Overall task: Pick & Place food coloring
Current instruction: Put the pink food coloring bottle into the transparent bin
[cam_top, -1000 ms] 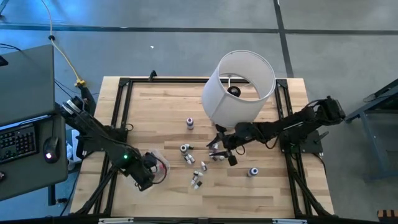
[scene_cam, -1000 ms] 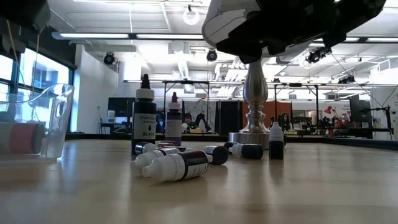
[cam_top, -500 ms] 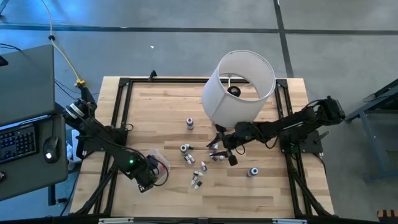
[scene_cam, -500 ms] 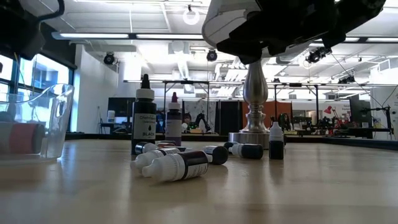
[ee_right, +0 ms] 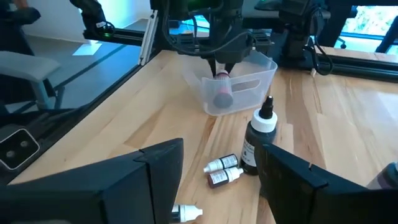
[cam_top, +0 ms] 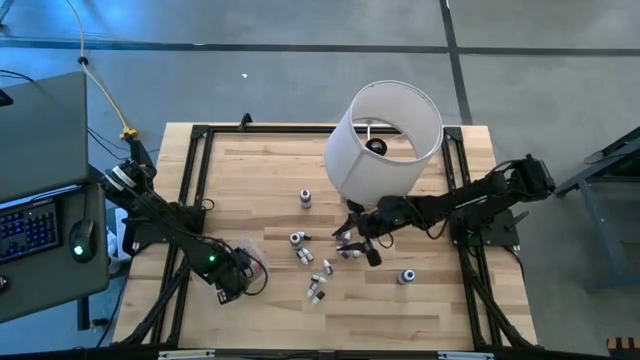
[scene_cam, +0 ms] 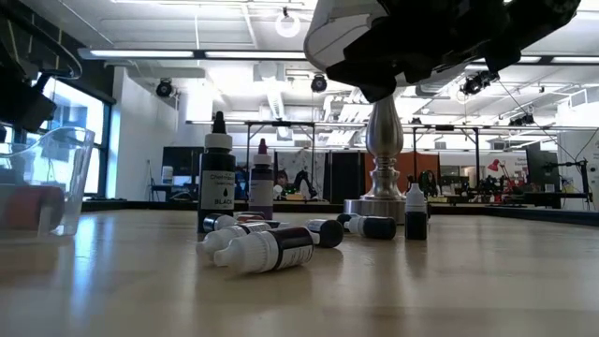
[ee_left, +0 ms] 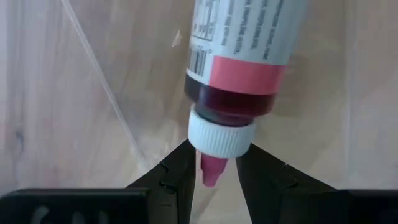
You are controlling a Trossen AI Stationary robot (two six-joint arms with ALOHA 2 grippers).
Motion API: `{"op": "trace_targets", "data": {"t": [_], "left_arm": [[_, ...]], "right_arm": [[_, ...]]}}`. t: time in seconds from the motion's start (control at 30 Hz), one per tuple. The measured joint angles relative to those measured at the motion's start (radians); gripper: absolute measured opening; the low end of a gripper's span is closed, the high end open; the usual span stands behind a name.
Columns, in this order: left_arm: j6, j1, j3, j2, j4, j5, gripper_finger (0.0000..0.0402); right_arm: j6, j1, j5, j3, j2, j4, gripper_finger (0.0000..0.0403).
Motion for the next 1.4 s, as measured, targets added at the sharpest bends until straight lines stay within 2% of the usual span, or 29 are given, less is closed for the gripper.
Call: {"op": "trace_targets", "data": {"t": [0.2, 0.43, 0.6, 0.7, 0.87, 1.0, 1.23, 1.4], "left_arm": [[0.072, 0.000, 0.000, 0.000, 0.022, -0.033, 0.0105], [0.080, 0.001, 0.002, -0.001, 0.023, -0.015, 0.0026], [0.098, 0.001, 0.081, -0.011, -0.074, 0.048, 0.0031], [0.127, 0.009, 0.178, -0.011, -0.210, 0.074, 0.0042], [0.180, 0.086, 0.344, -0.013, -0.475, 0.195, 0.0033], [0.250, 0.176, 0.393, -0.012, -0.643, 0.283, 0.0033], [0.466, 0.309, 0.398, 0.060, -0.769, 0.399, 0.0037], [0.541, 0.418, 0.398, 0.140, -0.764, 0.617, 0.0038]], "right_arm": [[0.005, 0.000, 0.011, 0.000, 0.000, 0.000, 0.0192], [0.007, 0.000, 0.010, 0.000, 0.000, 0.000, 0.0192], [0.007, 0.000, 0.010, 0.000, 0.000, 0.000, 0.0192], [0.006, 0.000, 0.010, 0.001, 0.000, 0.000, 0.0192], [0.006, 0.000, 0.009, 0.001, 0.001, 0.000, 0.0192], [0.007, 0.000, 0.004, 0.001, 0.001, 0.000, 0.0192], [0.024, 0.000, -0.050, 0.001, 0.001, 0.000, 0.0192], [0.026, 0.000, -0.056, 0.001, 0.001, 0.000, 0.0192]]}}
